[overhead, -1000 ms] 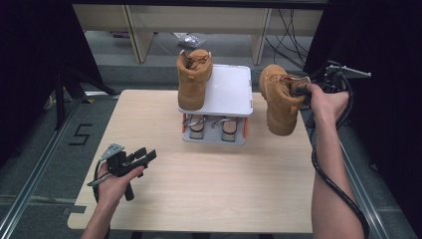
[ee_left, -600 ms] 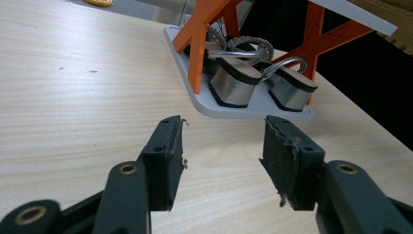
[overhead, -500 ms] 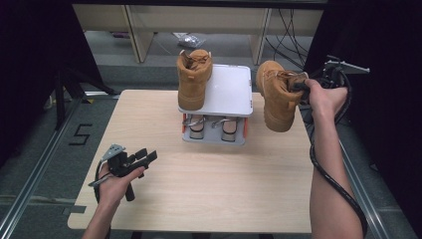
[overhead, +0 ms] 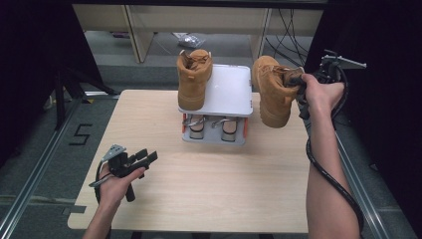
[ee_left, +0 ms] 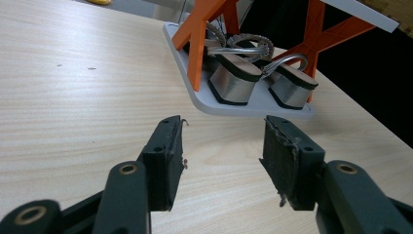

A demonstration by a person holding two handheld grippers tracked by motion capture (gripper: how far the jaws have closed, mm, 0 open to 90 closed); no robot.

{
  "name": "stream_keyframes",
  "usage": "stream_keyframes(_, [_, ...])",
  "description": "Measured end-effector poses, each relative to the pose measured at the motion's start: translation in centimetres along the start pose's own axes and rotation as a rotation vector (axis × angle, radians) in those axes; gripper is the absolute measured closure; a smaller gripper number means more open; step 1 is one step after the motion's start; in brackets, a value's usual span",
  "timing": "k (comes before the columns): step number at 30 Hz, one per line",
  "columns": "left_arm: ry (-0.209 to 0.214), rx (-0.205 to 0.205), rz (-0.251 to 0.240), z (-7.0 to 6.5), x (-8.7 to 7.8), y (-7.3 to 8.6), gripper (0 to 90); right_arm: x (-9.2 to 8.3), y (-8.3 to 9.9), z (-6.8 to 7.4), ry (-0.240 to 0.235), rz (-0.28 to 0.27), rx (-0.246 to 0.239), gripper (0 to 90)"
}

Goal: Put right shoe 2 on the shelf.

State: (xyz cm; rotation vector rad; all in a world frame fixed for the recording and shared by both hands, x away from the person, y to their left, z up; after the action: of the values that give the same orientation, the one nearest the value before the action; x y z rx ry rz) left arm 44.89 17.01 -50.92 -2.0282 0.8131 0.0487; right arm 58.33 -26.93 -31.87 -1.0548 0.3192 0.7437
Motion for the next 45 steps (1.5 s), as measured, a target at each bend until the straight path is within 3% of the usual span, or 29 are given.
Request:
stream_keyframes(5, [0.000, -0.003, -0.004, 0.0, -0.1, -0.1, 48.6, 0.2, -0.3, 0.6, -0.009, -0.010, -0.020, 83.3])
stream_keyframes(6, [0.000, -0.003, -0.003, 0.0, -0.1, -0.1, 48.6, 0.2, -0.3, 1.0, -0.015, 0.000, 0.003, 83.2])
stream_keyframes(8, [0.004, -0.004, -0.001, 0.0, -0.1, -0.1, 48.4, 0.4, -0.5, 1.1, -0.016, -0.012, -0.024, 83.2])
stream_keyframes(11, [0.002, -0.008, -0.003, 0.1, -0.1, -0.1, 48.4, 0.7, -0.6, 1.8, -0.025, -0.009, 0.002, 83.2])
stream_keyframes(13, [0.001, -0.010, -0.005, 0.1, -0.2, -0.2, 48.4, 1.0, -0.6, 2.0, -0.022, -0.007, -0.026, 83.1])
stream_keyframes(16, [0.002, -0.011, -0.007, 0.2, -0.2, -0.2, 48.4, 1.2, -0.6, 2.7, -0.038, 0.000, 0.002, 83.1])
stream_keyframes(18, [-0.001, -0.014, -0.006, 0.3, -0.2, -0.2, 48.4, 1.5, -0.7, 2.7, -0.034, -0.008, -0.027, 83.1])
stream_keyframes(19, [-0.001, -0.012, -0.005, 0.3, -0.2, -0.2, 48.4, 1.6, -0.7, 3.2, -0.044, -0.002, 0.004, 83.0])
stream_keyframes(20, [0.000, -0.014, -0.007, 0.3, -0.2, -0.2, 48.4, 1.7, -0.7, 3.0, -0.034, -0.007, -0.028, 83.0])
stream_keyframes(23, [0.002, -0.013, -0.009, 0.3, -0.2, -0.3, 48.4, 2.0, -0.8, 3.8, -0.050, -0.002, -0.004, 82.9])
stream_keyframes(27, [-0.001, -0.012, -0.005, 0.3, -0.2, -0.2, 48.4, 2.4, -1.0, 4.2, -0.048, -0.004, -0.027, 82.8])
stream_keyframes(28, [-0.001, -0.012, -0.004, 0.3, -0.2, -0.1, 48.4, 2.4, -1.0, 4.6, -0.057, 0.004, 0.006, 82.8])
stream_keyframes(31, [0.002, -0.012, -0.003, 0.3, -0.2, -0.1, 48.4, 2.7, -1.3, 4.8, -0.052, -0.006, -0.026, 82.7])
stream_keyframes(33, [0.002, -0.012, -0.004, 0.3, -0.2, -0.1, 48.4, 2.9, -1.3, 5.3, -0.056, 0.002, 0.004, 82.7])
stream_keyframes(36, [0.001, -0.012, -0.002, 0.4, -0.2, -0.1, 48.4, 3.2, -1.5, 5.6, -0.055, -0.006, -0.032, 82.7])
stream_keyframes(39, [0.003, -0.011, -0.002, 0.4, -0.1, 0.0, 48.4, 3.6, -1.5, 6.2, -0.062, 0.001, -0.003, 82.6])
stream_keyframes(40, [0.004, -0.012, -0.003, 0.4, -0.1, 0.0, 48.4, 3.7, -1.6, 6.1, -0.058, 0.000, -0.028, 82.6])
stream_keyframes(45, [0.000, -0.012, 0.000, 0.4, -0.1, 0.0, 48.4, 4.3, -1.6, 6.7, -0.059, 0.004, -0.028, 82.5])
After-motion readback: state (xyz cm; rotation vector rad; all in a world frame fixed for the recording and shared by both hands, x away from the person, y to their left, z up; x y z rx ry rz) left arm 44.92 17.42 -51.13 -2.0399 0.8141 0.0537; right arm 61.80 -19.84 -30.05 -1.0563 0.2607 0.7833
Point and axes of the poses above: each handheld gripper's, and its own axes: x roughly forward along the jaws, y roughly out of its underside, z roughly to its left, the point moved 10 cm from there along x, roughly forward along the jaws, and after that the axes turned 13 degrees about -x, right-handed, at the moved point
